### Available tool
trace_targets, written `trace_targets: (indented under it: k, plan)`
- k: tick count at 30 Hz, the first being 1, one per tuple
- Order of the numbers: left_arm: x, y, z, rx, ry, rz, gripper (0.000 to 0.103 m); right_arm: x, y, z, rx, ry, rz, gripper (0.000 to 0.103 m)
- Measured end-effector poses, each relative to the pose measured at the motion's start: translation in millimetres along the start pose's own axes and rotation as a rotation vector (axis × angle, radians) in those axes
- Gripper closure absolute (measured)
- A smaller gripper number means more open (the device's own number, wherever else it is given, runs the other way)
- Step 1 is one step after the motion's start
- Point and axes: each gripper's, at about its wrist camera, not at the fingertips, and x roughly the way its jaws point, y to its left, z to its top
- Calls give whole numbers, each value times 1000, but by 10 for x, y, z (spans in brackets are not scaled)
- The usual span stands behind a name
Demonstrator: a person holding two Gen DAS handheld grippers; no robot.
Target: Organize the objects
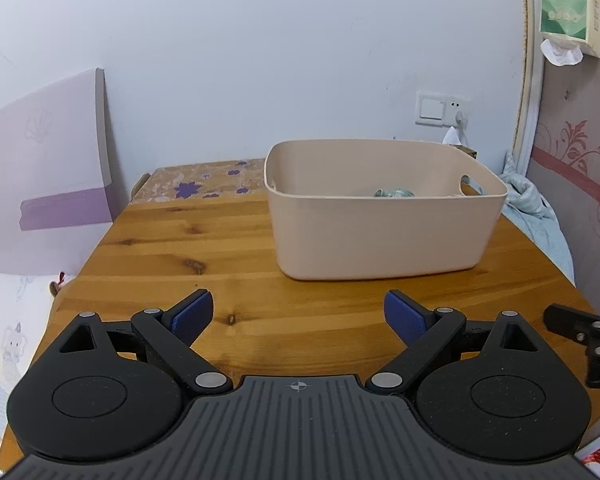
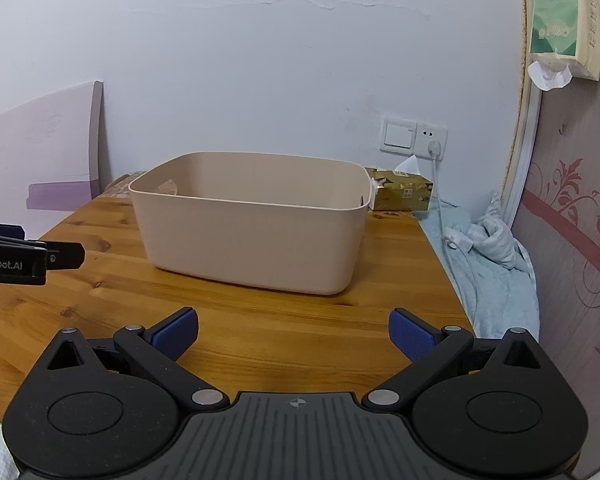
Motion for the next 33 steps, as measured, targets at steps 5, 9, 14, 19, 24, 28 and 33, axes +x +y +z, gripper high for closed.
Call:
trace_targets:
  k: [5,9,14,19,24,28,33]
  plan:
    - [-20,20,-86,-10,20,9,9,-122,-8,-47,5,-7,-6,0]
    - [-83,14,-142,-6,21,6,9,-201,4,-84,9,-13,-4,0]
    - [-180,-38,-187,16,37,-16,9,-272,21,-125,6,-9,8,0]
    - [-295,-49,-215,19,32,-8,9,-339,41,-169,6,-9,10,0]
    - [-363,-45,-215,18,25,-5,9,-378,33,-191,11,-9,5,0]
    - [-374,-50,-217,21,31,-5,9,-394,33,-199,11,-8,3,0]
    - [-378,-58,-225,22,53,-20,9,-373,26,-225,13,4,2,0]
